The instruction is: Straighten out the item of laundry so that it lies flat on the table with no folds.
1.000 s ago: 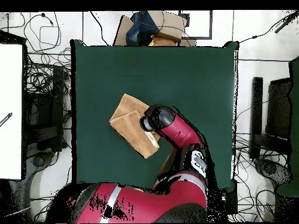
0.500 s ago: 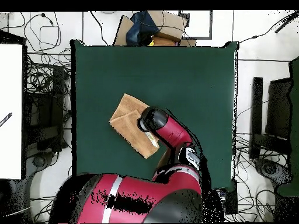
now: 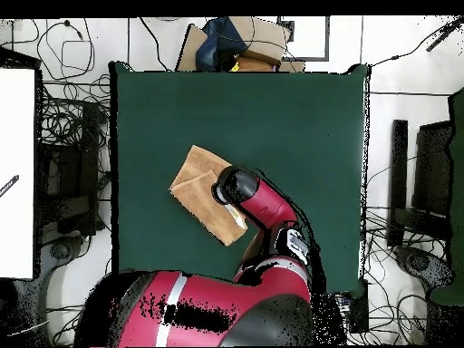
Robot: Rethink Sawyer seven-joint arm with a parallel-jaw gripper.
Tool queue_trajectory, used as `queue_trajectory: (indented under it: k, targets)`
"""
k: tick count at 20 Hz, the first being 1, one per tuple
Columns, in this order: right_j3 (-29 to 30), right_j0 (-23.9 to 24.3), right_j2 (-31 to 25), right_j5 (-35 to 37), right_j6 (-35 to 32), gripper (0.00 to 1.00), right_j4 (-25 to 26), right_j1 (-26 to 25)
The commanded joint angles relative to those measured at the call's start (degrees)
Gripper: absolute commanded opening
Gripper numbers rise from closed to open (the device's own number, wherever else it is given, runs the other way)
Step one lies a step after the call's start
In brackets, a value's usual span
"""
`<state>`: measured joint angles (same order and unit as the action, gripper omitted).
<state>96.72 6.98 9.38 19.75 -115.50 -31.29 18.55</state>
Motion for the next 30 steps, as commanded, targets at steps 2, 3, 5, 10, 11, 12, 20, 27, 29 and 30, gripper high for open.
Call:
queue_trajectory:
  k: [2,3,5,10,11,12,20,27,29,30]
  targets:
    - [0.8,0.7,-9.9,-5.9,-12.1,0.00,-3.0,-4.9]
    - [1.0,0.7,-10.1,-5.5,-12.2,0.00,-3.2,-4.5]
    - [1.1,1.0,-10.4,-5.1,-12.0,0.00,-3.2,-4.3]
    - [2.4,2.5,-12.0,-5.9,-11.0,0.00,-2.6,-3.7]
    - [2.5,2.6,-12.1,-5.7,-11.0,0.00,-2.6,-3.6]
    - [2.4,2.4,-11.8,-5.0,-11.0,0.00,-2.6,-3.3]
    - [1.2,-0.3,-8.5,2.7,-13.7,0.00,-3.4,-0.8]
    - [0.3,-2.5,-6.9,7.2,-16.8,0.00,-5.1,0.5]
    - [0.0,-2.8,-6.6,7.5,-16.9,0.00,-5.6,0.4]
    - [0.1,-2.8,-6.7,7.2,-16.7,0.00,-5.8,0.3]
